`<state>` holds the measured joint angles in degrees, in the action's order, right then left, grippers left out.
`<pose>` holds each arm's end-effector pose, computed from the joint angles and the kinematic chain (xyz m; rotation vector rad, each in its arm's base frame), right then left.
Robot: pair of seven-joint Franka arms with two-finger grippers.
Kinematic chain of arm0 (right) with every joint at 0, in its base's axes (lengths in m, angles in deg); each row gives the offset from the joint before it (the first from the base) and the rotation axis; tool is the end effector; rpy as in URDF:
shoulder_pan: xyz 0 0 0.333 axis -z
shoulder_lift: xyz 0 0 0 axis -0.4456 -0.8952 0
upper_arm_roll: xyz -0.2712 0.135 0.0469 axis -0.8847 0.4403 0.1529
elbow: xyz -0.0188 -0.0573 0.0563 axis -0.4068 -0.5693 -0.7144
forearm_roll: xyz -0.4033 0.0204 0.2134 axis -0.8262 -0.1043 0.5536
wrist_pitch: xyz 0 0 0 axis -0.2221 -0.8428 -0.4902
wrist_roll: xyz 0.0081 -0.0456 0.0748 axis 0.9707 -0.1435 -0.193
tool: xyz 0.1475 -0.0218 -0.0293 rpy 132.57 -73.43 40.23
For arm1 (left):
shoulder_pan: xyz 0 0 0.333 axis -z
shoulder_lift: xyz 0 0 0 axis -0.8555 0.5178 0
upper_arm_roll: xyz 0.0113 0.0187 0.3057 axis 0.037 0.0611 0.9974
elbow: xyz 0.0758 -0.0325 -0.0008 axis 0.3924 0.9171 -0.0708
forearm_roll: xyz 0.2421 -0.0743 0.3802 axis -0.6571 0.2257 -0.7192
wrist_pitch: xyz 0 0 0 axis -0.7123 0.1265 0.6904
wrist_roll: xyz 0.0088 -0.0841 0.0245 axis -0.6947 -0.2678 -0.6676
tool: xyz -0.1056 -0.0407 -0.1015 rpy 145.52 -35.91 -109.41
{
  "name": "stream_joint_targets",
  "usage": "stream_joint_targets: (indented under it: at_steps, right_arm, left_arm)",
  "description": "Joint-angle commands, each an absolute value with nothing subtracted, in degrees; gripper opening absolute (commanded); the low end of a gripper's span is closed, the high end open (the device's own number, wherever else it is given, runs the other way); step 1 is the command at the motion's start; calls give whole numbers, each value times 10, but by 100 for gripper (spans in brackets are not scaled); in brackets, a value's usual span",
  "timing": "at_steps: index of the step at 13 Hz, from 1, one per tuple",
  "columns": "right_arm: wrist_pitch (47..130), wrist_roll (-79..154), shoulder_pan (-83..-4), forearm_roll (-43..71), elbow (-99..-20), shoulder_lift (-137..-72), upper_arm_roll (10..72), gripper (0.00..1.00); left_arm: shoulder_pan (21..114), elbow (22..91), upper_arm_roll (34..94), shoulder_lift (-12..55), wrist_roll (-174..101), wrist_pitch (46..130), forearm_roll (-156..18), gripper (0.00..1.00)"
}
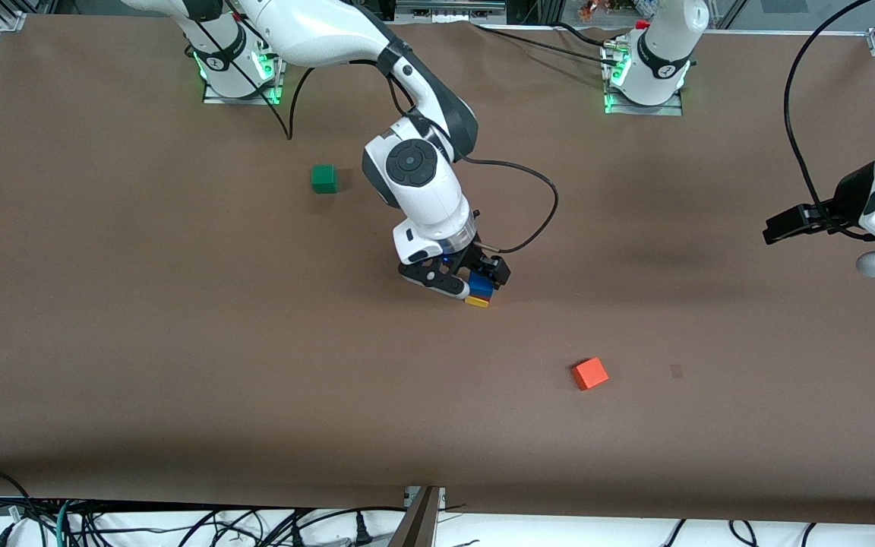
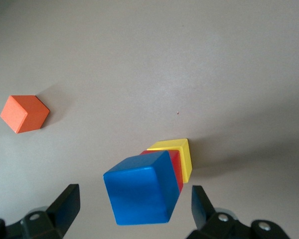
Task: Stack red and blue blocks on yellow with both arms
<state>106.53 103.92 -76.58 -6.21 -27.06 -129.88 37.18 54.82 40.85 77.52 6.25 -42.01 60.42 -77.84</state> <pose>0.6133 0.5993 0.2436 -2.7339 0.6302 -0.1341 0.6642 -0.0021 0.5077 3.1201 0.3155 -0.1443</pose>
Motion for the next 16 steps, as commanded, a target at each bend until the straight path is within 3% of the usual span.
stream_joint_targets:
  at_steps: [1, 9, 16]
  right_arm:
    - [1048, 1033, -759, -60, -264, -1284, 366, 99]
    - [812, 877, -624, -57, -281, -1157, 356, 100]
    - [764, 753, -618, -93, -485, -957, 286, 100]
  left_arm:
    - [544, 406, 776, 62, -406, 607, -765, 100]
    - [544, 406, 776, 62, -406, 607, -765, 100]
    - [545, 406, 776, 62, -406, 607, -767, 100]
